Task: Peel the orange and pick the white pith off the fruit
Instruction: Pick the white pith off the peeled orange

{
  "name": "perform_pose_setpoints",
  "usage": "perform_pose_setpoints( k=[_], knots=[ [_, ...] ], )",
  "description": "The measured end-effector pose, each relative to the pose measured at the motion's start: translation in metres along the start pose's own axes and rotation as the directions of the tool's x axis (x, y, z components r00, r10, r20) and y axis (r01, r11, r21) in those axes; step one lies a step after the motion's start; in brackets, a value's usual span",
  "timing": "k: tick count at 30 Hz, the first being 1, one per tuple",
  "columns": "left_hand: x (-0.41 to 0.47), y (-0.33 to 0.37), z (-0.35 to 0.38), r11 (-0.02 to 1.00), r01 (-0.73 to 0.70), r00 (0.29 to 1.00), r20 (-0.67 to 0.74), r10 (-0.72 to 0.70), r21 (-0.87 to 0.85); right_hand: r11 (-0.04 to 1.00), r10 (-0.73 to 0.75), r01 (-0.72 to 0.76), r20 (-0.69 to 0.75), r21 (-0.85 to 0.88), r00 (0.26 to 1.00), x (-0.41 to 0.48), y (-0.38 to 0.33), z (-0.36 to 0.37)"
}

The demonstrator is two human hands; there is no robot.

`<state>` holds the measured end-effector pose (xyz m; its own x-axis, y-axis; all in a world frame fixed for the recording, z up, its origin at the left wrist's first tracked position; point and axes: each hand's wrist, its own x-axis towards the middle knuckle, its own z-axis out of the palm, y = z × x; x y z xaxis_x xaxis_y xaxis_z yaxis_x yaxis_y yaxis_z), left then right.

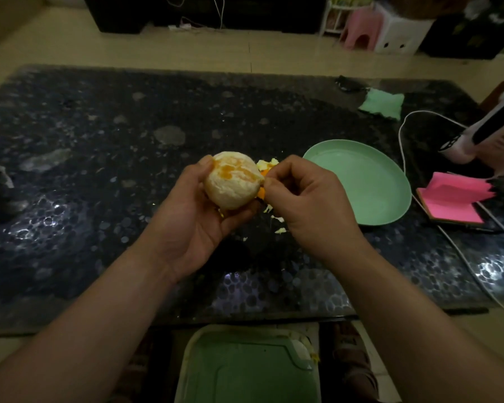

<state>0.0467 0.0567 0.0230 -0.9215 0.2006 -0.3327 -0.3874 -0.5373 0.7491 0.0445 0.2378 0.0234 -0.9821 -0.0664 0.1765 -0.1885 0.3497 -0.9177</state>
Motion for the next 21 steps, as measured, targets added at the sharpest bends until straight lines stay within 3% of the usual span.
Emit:
perform_pose_setpoints(
  k=[7, 10, 15, 21],
  knots=[
    [0.004, -0.001, -0.007, 0.998, 0.038, 0.999, -0.011, -0.037, 0.058, 0.996, 0.031, -0.033, -0.024, -0.081, 0.999, 0.002, 0.005, 0.0],
    [0.006, -0.003, -0.01, 0.997, 0.036, 0.999, -0.02, -0.035, 0.075, 0.964, 0.05, -0.05, -0.005, -0.262, 0.999, 0.005, 0.015, 0.001],
    [0.008, -0.005, -0.011, 0.996, 0.049, 0.998, -0.051, -0.045, 0.079, 0.792, 0.15, -0.105, 0.025, -0.601, 0.988, 0.011, 0.034, 0.004],
    [0.01, -0.006, -0.011, 0.996, 0.049, 0.997, -0.061, -0.044, 0.071, 0.781, 0.13, -0.091, 0.018, -0.618, 0.991, 0.014, 0.032, 0.003]
  ],
)
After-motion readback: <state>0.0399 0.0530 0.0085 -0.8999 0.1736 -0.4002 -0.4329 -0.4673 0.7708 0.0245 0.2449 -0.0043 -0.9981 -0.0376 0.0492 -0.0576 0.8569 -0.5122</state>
